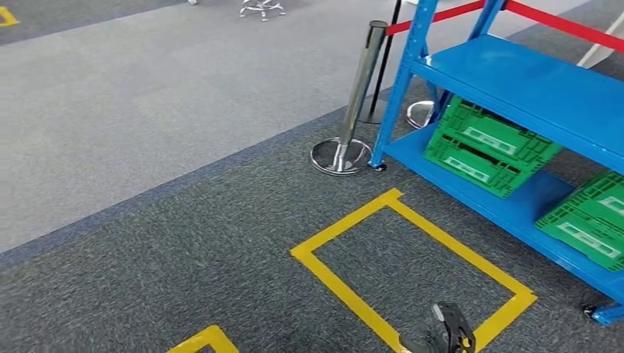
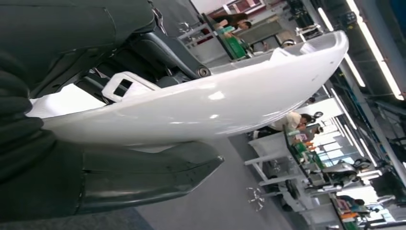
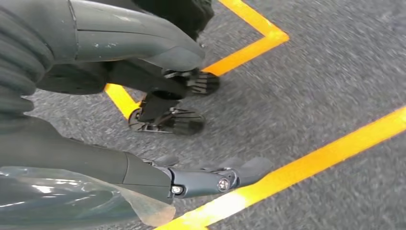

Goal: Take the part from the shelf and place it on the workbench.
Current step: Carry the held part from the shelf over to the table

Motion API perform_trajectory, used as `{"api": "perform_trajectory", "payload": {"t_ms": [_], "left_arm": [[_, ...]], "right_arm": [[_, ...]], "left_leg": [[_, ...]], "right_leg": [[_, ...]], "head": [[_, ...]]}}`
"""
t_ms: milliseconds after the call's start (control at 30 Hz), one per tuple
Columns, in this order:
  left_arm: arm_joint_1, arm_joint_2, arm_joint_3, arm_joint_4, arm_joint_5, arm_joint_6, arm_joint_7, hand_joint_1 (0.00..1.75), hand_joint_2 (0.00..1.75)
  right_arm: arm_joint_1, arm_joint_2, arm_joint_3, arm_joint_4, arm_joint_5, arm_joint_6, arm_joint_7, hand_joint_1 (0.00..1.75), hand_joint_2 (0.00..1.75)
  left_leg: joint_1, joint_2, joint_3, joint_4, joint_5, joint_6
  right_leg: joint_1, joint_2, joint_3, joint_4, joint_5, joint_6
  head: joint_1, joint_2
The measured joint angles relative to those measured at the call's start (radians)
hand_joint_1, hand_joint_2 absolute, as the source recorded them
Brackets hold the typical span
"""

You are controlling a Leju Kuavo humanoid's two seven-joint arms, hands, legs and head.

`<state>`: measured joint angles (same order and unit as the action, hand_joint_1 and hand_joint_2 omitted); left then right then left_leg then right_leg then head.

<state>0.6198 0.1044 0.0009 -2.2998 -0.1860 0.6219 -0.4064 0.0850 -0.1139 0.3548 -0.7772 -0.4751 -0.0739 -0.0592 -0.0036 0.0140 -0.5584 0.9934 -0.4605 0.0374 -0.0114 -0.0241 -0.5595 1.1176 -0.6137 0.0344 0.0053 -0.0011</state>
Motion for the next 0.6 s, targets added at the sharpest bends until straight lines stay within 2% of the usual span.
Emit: {"api": "perform_trajectory", "payload": {"t_ms": [33,67,100,133,167,200,233,267,300,333,367,400,433,467,533,567,600], "left_arm": [[-0.012,-0.002,-0.002,0.008,-0.001,-0.001,0.005,1.75,1.75],[-0.022,-0.005,-0.003,0.018,-0.002,-0.001,0.010,1.75,1.75],[-0.029,-0.009,-0.004,0.026,-0.002,0.000,0.014,1.75,1.75],[-0.036,-0.013,-0.004,0.035,-0.002,0.000,0.017,1.75,1.75],[-0.041,-0.017,-0.004,0.042,-0.002,0.001,0.018,1.75,1.75],[-0.046,-0.019,-0.004,0.047,-0.002,0.001,0.018,1.75,1.75],[-0.052,-0.021,-0.004,0.051,-0.002,0.001,0.018,1.75,1.75],[-0.056,-0.022,-0.004,0.055,-0.002,0.001,0.019,1.75,1.75],[-0.059,-0.023,-0.004,0.058,-0.002,0.001,0.019,1.75,1.75],[-0.062,-0.024,-0.004,0.061,-0.001,0.002,0.019,1.75,1.75],[-0.063,-0.026,-0.004,0.064,0.002,0.003,0.016,1.75,1.75],[-0.065,-0.028,-0.004,0.066,0.004,0.004,0.010,1.75,1.75],[-0.068,-0.031,-0.004,0.068,0.008,0.007,0.002,1.75,1.75],[-0.075,-0.034,-0.004,0.071,0.013,0.010,-0.009,1.75,1.75],[-0.093,-0.040,-0.004,0.078,0.022,0.018,-0.036,1.75,1.75],[-0.100,-0.044,-0.004,0.083,0.026,0.024,-0.049,1.75,1.75],[-0.106,-0.047,-0.004,0.089,0.030,0.029,-0.061,1.75,1.75]], "right_arm": [[0.018,-0.010,0.009,-0.026,-0.021,-0.014,0.008,0.00,1.75],[0.036,-0.023,0.017,-0.053,-0.042,-0.029,0.015,0.00,1.75],[0.053,-0.035,0.026,-0.080,-0.060,-0.042,0.022,0.00,1.75],[0.067,-0.047,0.033,-0.105,-0.074,-0.053,0.027,0.00,1.75],[0.078,-0.057,0.038,-0.126,-0.082,-0.060,0.030,0.00,1.75],[0.086,-0.066,0.042,-0.144,-0.086,-0.064,0.032,0.00,1.75],[0.091,-0.074,0.046,-0.159,-0.089,-0.066,0.032,0.00,1.75],[0.095,-0.079,0.050,-0.172,-0.091,-0.068,0.033,0.00,1.75],[0.100,-0.084,0.055,-0.184,-0.095,-0.071,0.034,0.00,1.75],[0.105,-0.088,0.060,-0.196,-0.102,-0.075,0.036,0.00,1.75],[0.111,-0.092,0.065,-0.209,-0.111,-0.081,0.038,0.00,1.75],[0.116,-0.096,0.070,-0.223,-0.124,-0.090,0.040,0.00,1.75],[0.122,-0.103,0.076,-0.238,-0.139,-0.101,0.042,0.00,1.75],[0.130,-0.111,0.083,-0.254,-0.156,-0.114,0.044,0.00,1.75],[0.150,-0.132,0.101,-0.288,-0.198,-0.144,0.049,0.00,1.75],[0.161,-0.144,0.112,-0.304,-0.220,-0.157,0.050,0.00,1.75],[0.170,-0.157,0.124,-0.320,-0.240,-0.169,0.051,0.00,1.75]], "left_leg": [[-0.001,-0.013,-0.003,0.000,0.002,0.004],[-0.002,-0.026,-0.006,0.000,0.004,0.006],[-0.004,-0.040,-0.007,0.001,0.005,0.007],[-0.004,-0.054,-0.008,0.001,0.007,0.006],[-0.005,-0.067,-0.007,0.001,0.008,0.005],[-0.004,-0.079,-0.007,0.002,0.009,0.004],[-0.006,-0.089,-0.009,0.005,0.010,0.001],[-0.006,-0.099,-0.012,0.008,0.011,-0.003],[-0.005,-0.109,-0.016,0.011,0.012,-0.007],[-0.005,-0.120,-0.020,0.013,0.015,-0.014],[-0.003,-0.132,-0.024,0.012,0.018,-0.020],[-0.002,-0.132,-0.028,0.016,0.017,-0.026],[-0.003,-0.118,-0.036,0.030,0.007,-0.031],[-0.003,-0.093,-0.052,0.065,-0.016,-0.037],[0.001,-0.041,-0.105,0.189,-0.086,-0.046],[0.004,-0.030,-0.132,0.254,-0.114,-0.050],[0.008,-0.025,-0.148,0.295,-0.125,-0.053]], "right_leg": [[0.000,0.015,-0.033,0.074,-0.035,-0.001],[0.001,0.021,-0.064,0.138,-0.058,-0.002],[0.001,0.023,-0.081,0.171,-0.062,-0.004],[0.001,0.025,-0.079,0.163,-0.045,-0.006],[0.001,0.030,-0.058,0.115,-0.011,-0.008],[0.001,0.046,-0.024,0.041,0.030,-0.011],[-0.001,0.073,0.009,-0.033,0.061,-0.014],[-0.002,0.094,0.033,-0.088,0.080,-0.015],[-0.002,0.110,0.049,-0.118,0.087,-0.017],[-0.001,0.111,0.054,-0.126,0.085,-0.018],[0.000,0.099,0.056,-0.126,0.087,-0.021],[-0.001,0.086,0.059,-0.128,0.090,-0.025],[-0.002,0.072,0.059,-0.130,0.093,-0.030],[-0.004,0.057,0.060,-0.133,0.095,-0.034],[-0.002,0.023,0.060,-0.133,0.095,-0.037],[0.000,0.006,0.060,-0.133,0.094,-0.038],[0.001,-0.009,0.059,-0.133,0.093,-0.039]], "head": [[0.001,0.000],[0.000,0.000],[0.000,0.000],[0.001,0.000],[0.001,0.000],[0.001,0.000],[0.001,0.000],[0.000,0.000],[0.000,0.000],[-0.001,0.000],[-0.001,0.000],[-0.001,0.000],[-0.003,0.000],[-0.005,0.000],[-0.009,0.000],[-0.009,0.000],[-0.009,0.000]]}}
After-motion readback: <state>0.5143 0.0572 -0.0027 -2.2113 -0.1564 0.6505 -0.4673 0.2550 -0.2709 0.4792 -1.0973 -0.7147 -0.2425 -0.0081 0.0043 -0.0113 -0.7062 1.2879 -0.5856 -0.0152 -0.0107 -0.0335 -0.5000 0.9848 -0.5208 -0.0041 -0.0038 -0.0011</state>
